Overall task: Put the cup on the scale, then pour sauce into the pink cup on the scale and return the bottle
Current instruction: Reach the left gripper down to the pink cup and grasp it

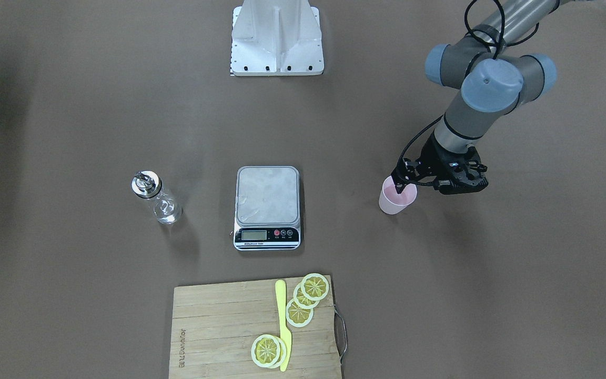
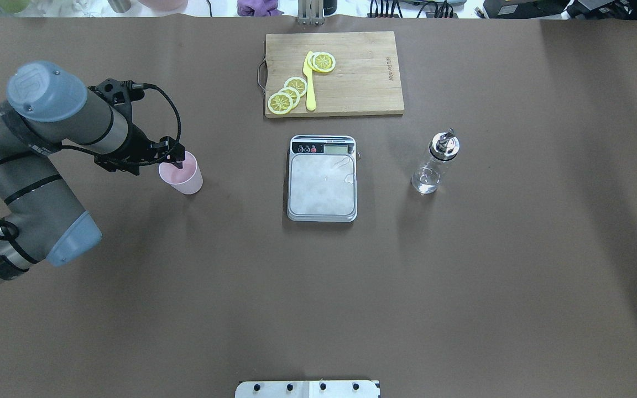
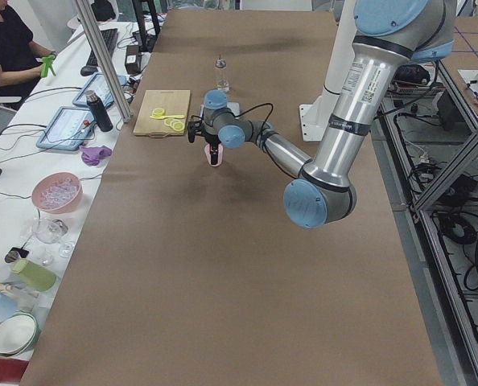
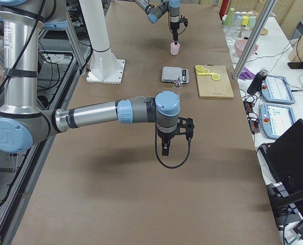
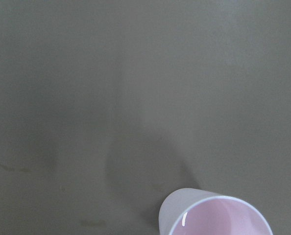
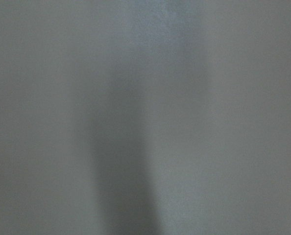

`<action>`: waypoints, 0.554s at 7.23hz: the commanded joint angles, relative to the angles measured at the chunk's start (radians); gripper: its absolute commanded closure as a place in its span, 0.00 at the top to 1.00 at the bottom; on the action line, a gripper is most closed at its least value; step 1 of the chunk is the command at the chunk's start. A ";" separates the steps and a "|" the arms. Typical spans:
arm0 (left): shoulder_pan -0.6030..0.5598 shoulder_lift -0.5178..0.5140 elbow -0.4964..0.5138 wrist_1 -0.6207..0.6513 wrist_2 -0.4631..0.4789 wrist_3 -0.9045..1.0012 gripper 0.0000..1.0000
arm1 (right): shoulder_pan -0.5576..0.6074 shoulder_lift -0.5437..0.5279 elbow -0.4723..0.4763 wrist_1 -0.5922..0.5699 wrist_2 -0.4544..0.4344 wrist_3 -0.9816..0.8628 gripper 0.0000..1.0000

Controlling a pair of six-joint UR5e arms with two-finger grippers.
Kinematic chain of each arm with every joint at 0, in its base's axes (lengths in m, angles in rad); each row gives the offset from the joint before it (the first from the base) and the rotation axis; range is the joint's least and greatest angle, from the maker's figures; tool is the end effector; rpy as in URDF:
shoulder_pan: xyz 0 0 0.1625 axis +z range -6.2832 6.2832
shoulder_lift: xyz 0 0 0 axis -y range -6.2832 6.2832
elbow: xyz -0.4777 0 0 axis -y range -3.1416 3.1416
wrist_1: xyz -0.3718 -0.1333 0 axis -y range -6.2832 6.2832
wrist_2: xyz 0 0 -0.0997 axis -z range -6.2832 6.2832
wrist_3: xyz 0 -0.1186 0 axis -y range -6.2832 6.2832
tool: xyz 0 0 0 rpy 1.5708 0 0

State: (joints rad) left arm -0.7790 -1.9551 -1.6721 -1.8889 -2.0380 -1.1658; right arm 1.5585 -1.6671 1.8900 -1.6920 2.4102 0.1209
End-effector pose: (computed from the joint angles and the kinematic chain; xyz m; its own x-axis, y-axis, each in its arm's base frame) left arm 0.4088 -0.5159 0.4335 0.6102 -0.1081 -0.7849 0.1699 0.9855 -0.0036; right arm 0.0398 -0.4244 0.6245 0.6635 0.0368 0.7472 -0.0683 0.9976 0.0115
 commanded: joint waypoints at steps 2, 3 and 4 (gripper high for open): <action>0.007 -0.007 0.014 0.002 0.001 -0.003 0.22 | 0.000 0.001 0.000 0.000 -0.002 0.000 1.00; 0.009 -0.013 0.034 0.007 0.001 -0.005 0.00 | 0.000 0.001 0.000 0.000 0.000 0.000 1.00; 0.009 -0.027 0.043 0.008 -0.002 -0.005 0.00 | 0.000 0.001 0.001 0.000 0.003 0.000 1.00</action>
State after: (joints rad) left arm -0.7708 -1.9692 -1.6435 -1.8837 -2.0378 -1.1694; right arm 1.5585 -1.6660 1.8900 -1.6920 2.4101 0.1211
